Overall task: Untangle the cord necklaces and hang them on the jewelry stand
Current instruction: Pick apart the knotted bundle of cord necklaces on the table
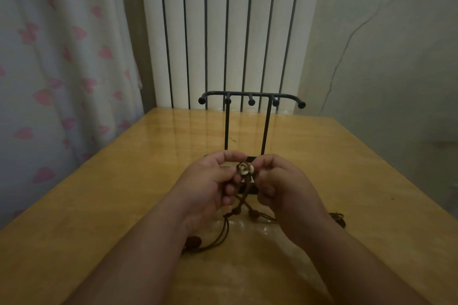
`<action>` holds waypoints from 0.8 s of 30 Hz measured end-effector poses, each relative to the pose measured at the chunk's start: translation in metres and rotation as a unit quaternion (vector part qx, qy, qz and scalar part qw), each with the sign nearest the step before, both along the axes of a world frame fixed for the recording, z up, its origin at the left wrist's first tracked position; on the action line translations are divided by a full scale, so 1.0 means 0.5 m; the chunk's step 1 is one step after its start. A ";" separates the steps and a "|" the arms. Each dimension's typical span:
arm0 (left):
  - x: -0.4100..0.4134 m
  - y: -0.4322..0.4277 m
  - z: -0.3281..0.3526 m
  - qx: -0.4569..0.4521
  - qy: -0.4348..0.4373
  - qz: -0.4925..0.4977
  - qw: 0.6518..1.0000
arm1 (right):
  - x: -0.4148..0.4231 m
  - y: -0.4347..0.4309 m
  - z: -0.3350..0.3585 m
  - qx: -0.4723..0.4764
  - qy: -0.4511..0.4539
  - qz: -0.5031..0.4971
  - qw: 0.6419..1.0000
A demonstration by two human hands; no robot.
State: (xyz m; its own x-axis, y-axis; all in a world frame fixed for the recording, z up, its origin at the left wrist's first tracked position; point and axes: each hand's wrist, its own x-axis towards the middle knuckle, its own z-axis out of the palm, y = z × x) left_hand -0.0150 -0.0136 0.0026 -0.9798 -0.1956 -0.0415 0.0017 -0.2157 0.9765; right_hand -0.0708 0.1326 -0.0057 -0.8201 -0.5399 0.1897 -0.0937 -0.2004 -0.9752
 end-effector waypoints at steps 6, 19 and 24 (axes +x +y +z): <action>-0.003 0.006 0.001 -0.006 -0.007 0.014 1.000 | -0.009 0.011 0.003 -0.176 -0.120 0.064 0.975; 0.000 -0.008 -0.001 -0.087 0.039 0.113 0.989 | -0.017 0.010 0.005 -0.065 -0.091 -0.151 0.982; 0.005 -0.004 0.005 -0.154 0.050 0.146 0.976 | -0.012 0.006 0.003 0.065 0.024 -0.227 0.971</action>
State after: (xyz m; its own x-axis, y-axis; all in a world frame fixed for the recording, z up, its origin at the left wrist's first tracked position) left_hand -0.0123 -0.0158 0.0049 -0.8762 -0.4556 0.1570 0.1184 0.1123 0.9866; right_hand -0.0770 0.1357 -0.0043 -0.9712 -0.1459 0.1886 -0.1903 -0.0029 -0.9817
